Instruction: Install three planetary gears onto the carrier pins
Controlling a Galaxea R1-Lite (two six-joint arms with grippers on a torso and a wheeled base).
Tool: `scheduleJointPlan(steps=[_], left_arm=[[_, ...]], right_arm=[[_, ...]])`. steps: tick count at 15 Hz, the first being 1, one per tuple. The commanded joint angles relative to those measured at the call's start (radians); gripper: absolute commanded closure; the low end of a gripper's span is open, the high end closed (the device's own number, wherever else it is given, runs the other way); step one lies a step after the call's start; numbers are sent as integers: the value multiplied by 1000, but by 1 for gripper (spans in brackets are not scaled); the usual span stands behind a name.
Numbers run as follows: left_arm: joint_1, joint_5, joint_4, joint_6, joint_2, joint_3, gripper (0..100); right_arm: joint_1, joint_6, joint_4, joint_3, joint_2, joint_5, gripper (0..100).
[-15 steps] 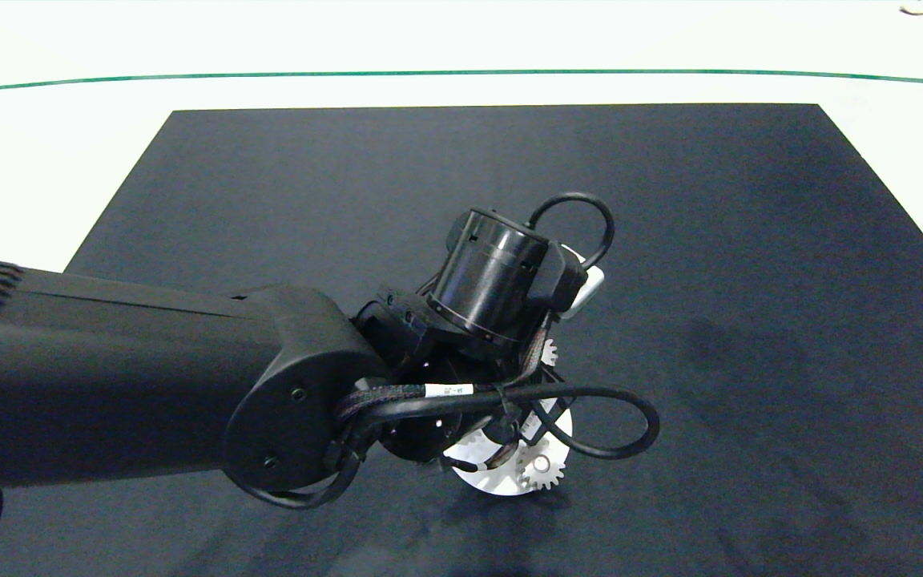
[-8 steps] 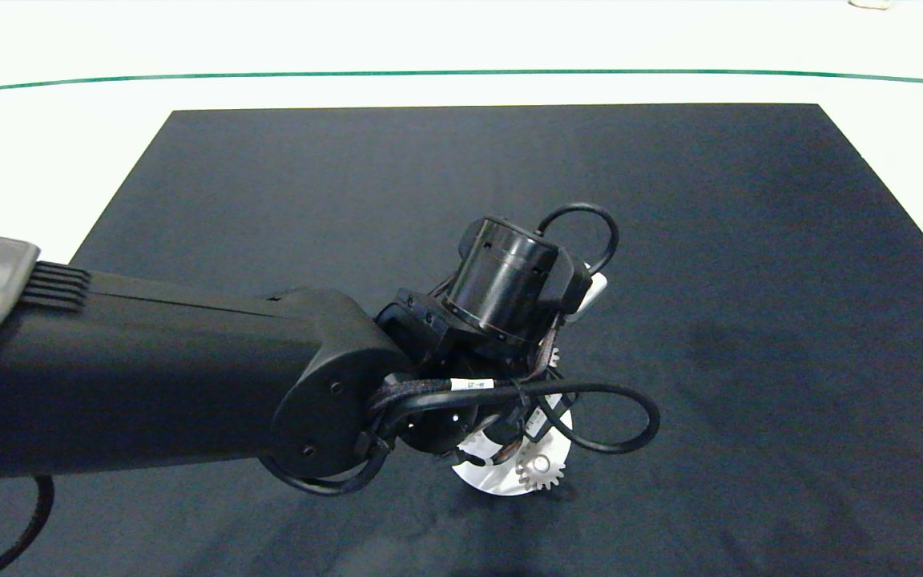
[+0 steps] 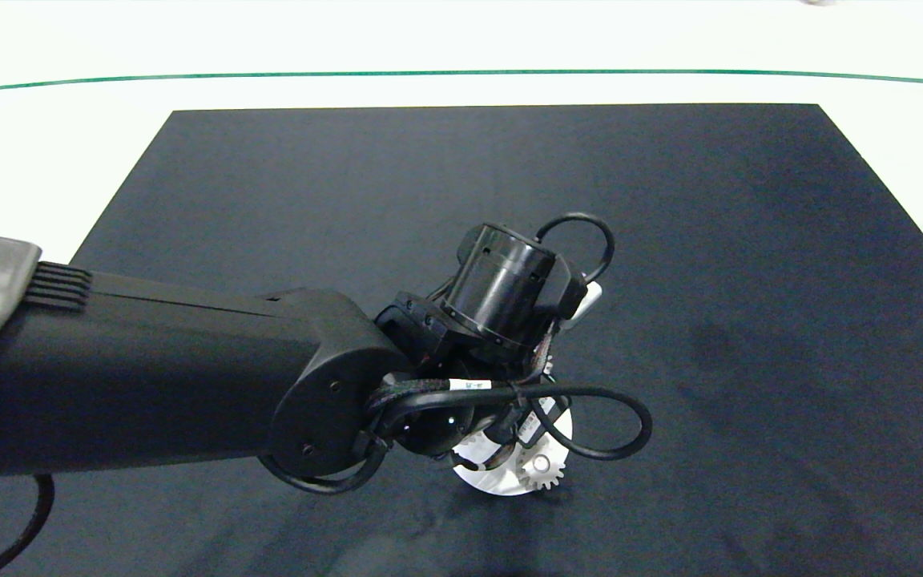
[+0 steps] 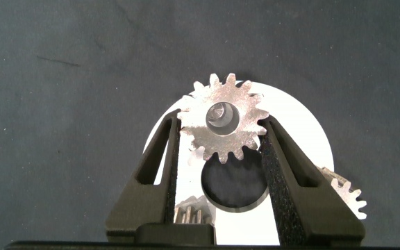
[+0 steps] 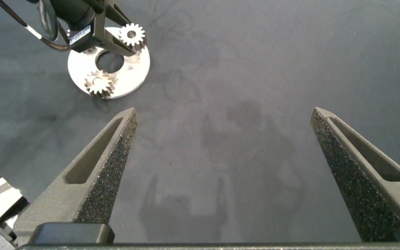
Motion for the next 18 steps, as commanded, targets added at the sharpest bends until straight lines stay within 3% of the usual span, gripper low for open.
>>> scheduleJointPlan(steps=[1,13,14,18], left_arm=[[0,2,0,1,4,-5,84],[23,2,-3,-2,10,-5,84],[20,2,-2,-2,5,-5,0],[15,2,1,-4,-16,4,0]], right_arm=[[0,-2,1,-2,-6,-2,0],[0,-12,1,0,-9,-1,0],[0,-12,1,0,-12,-1,0],[2,-12,1,0,-13,-1,0]])
